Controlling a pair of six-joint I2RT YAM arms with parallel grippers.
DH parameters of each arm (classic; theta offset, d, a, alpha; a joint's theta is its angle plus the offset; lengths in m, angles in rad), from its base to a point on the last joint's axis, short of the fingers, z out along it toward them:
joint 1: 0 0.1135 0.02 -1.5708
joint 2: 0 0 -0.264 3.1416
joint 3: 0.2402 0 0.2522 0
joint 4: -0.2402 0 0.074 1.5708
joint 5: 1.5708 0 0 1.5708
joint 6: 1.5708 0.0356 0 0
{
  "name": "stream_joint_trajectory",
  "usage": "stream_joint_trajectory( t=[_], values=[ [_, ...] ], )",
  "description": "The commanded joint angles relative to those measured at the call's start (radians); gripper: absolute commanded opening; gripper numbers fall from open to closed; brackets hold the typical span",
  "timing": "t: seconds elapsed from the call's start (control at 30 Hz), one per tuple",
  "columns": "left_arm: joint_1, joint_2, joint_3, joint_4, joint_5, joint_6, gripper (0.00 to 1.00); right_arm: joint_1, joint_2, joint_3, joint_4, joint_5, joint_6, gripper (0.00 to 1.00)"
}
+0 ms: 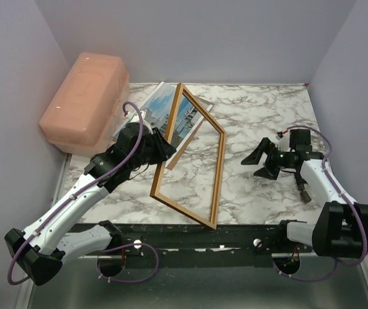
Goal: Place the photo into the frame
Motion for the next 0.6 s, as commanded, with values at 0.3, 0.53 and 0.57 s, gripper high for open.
stream_joint_trajectory(
  t=[0.3, 0.53, 0.57],
  values=[
    [0.025, 0.065, -0.155, 0.058, 0.127, -0.019, 0.0, 0.123, 0.16, -0.117, 0.167, 0.114, 0.029, 0.76],
    [0.027, 0.082, -0.231, 0.078, 0.13, -0.041, 0.0, 0.168, 0.235, -0.161, 0.276, 0.129, 0.083, 0.71],
    [0.027, 0.082, -0.238, 0.076, 0.127, -0.041, 0.0, 0.171, 0.243, -0.161, 0.278, 0.146, 0.081, 0.69]
  ],
)
